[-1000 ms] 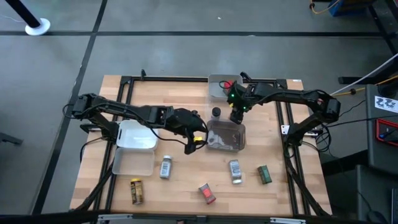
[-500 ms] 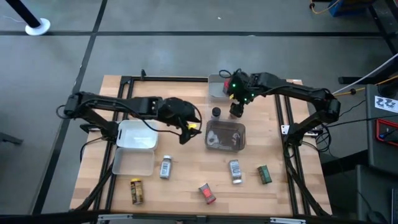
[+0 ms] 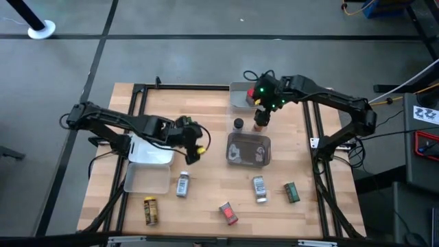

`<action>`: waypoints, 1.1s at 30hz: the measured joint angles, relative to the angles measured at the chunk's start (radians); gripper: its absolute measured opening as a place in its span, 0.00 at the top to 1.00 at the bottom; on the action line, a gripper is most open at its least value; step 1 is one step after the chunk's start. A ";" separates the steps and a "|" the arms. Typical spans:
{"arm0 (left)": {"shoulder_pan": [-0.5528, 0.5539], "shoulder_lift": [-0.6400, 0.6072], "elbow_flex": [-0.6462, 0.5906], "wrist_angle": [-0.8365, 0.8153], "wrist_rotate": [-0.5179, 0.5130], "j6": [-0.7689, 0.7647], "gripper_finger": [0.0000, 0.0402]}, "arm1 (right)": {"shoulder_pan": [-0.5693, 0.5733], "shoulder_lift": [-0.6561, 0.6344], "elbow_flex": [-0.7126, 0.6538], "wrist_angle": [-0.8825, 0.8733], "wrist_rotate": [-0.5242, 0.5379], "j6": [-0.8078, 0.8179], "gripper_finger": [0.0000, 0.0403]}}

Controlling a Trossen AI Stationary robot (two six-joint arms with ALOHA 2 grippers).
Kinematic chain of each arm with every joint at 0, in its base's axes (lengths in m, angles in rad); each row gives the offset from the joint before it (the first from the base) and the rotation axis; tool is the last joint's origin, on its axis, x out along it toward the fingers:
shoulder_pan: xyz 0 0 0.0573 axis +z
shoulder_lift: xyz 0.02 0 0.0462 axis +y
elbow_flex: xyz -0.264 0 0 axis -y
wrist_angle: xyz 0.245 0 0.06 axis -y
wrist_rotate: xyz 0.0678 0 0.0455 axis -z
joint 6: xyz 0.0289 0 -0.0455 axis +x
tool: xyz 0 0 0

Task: Sort spices by type
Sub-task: Put the top black seasoning can into the black bin

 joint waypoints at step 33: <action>0.243 0.130 -0.213 -0.022 -0.132 -0.010 0.98 | 0.801 -0.049 -0.011 -0.038 0.433 0.658 0.29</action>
